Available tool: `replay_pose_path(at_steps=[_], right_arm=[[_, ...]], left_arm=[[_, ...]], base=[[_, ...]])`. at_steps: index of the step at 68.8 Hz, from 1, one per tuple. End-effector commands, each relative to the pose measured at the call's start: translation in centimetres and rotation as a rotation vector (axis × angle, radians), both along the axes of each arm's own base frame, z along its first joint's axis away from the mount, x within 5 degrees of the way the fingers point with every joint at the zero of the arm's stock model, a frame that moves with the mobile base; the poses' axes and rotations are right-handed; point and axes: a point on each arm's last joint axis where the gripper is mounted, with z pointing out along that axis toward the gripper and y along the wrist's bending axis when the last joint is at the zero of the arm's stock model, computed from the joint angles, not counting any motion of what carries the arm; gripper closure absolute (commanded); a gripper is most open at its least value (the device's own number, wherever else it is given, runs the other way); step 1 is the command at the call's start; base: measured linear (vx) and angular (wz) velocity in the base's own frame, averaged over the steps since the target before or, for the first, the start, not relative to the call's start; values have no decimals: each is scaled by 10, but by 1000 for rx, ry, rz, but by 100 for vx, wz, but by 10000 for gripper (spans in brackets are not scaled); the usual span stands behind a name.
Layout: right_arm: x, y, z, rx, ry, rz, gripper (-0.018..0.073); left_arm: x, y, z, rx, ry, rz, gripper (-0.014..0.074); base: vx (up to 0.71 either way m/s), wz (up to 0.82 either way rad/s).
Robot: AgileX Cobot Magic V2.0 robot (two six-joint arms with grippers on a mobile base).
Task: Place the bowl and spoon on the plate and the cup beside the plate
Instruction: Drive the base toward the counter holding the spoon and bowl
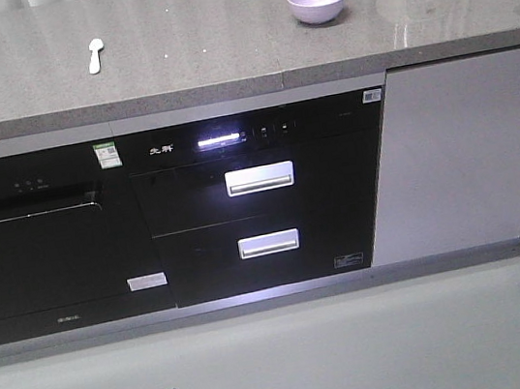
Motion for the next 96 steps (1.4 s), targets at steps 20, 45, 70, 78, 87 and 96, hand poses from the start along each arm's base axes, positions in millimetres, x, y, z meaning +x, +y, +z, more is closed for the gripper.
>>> replay_pose_path(at_steps=[20,45,70,78,87,96], right_arm=[[-1,0,4,2,-71,-4,570],[-1,0,4,2,-71,-4,570],[-1,0,4,2,-71,-4,570],[-1,0,4,2,-71,-4,570],[-1,0,4,2,-71,-4,570],[-1,0,4,2,-71,-4,570]], left_arm=[[-3,0,13,-8,-99,-5,603],[-3,0,13,-8,-99,-5,603],[-3,0,13,-8,-99,-5,603],[-3,0,13,-8,-99,-5,603],[-3,0,13,-8,-99,-5,603],[-3,0,13,-8,-99,-5,603]], base=[[21,0],[22,3],[23,0],[23,-1],[23,-1],[22,1]])
